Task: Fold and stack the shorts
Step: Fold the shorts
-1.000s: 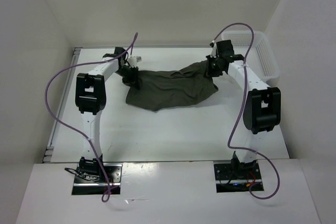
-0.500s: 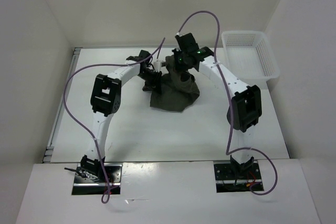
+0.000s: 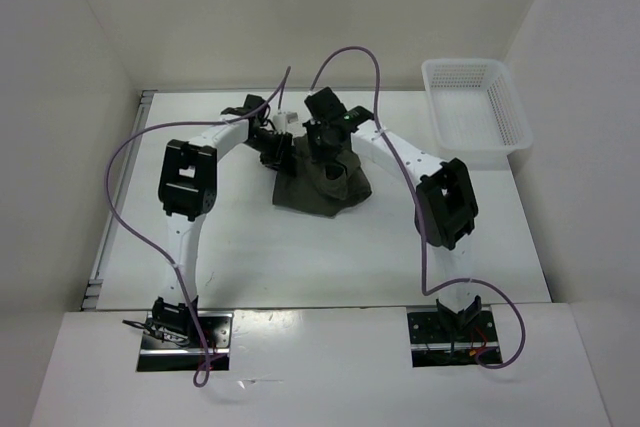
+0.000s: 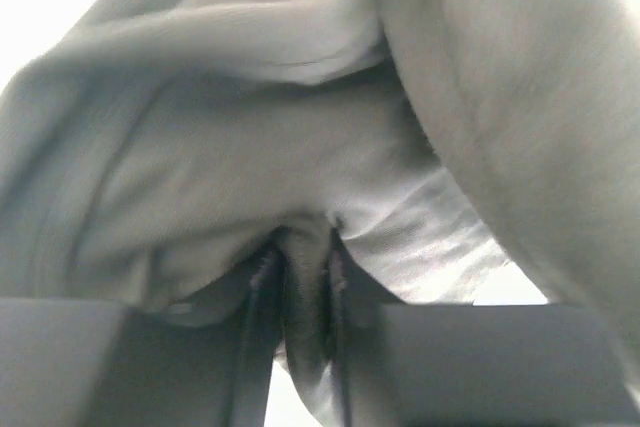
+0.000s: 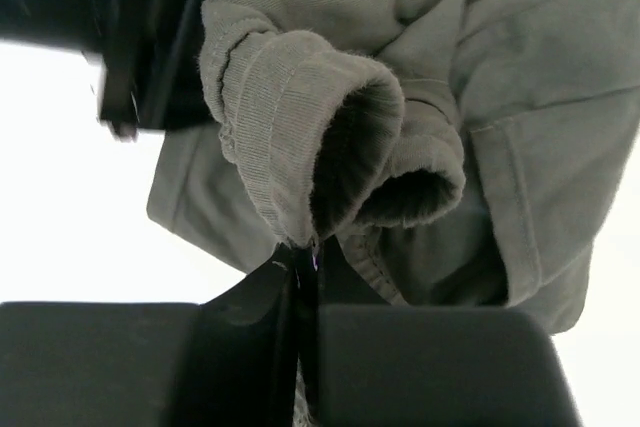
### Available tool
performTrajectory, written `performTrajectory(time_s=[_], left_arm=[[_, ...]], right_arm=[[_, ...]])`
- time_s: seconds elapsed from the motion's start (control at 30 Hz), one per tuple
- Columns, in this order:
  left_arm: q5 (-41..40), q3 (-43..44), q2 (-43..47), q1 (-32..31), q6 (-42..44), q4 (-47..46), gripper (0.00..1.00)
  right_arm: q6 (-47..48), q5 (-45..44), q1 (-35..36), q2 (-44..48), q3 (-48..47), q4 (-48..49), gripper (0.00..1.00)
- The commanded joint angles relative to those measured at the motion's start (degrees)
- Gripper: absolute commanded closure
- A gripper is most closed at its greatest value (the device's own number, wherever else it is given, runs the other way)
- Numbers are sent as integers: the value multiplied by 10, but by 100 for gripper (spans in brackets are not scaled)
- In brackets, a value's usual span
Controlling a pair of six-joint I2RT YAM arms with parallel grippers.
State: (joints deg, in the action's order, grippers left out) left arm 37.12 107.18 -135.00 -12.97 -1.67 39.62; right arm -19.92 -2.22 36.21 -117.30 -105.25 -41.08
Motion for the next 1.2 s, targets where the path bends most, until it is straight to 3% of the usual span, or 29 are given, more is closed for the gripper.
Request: performTrajectory(time_s=[0.0,0.03,0.1,0.13,0.33,0.47,0.67,0.9,1.17], left_arm=[[-32,-14,44,15,17,-2,65],[-32,-27,49,15,17,-2,58],[-38,-35,57,20,17,-2,54],[-44,-35,57,20,17,-2,53],[-66,-35,57,45,17,-2,45],[-84,-28,57,67,17,9,34],[-125,-23,110,104,17,14,18],[-88,8,159,127,17,61,15],[-54,-52,181,59,17,103,13]], right_arm=[[24,35,38,17,11,31,89],[35,35,54,17,11,39,86],[72,35,73,17,11,59,76],[84,41,89,17,11,66,60],[133,101,116,17,-47,96,38],[167,106,116,51,-59,116,36],[195,35,116,176,127,187,57],[174,-5,116,172,203,219,52],[143,-49,116,132,216,238,44]])
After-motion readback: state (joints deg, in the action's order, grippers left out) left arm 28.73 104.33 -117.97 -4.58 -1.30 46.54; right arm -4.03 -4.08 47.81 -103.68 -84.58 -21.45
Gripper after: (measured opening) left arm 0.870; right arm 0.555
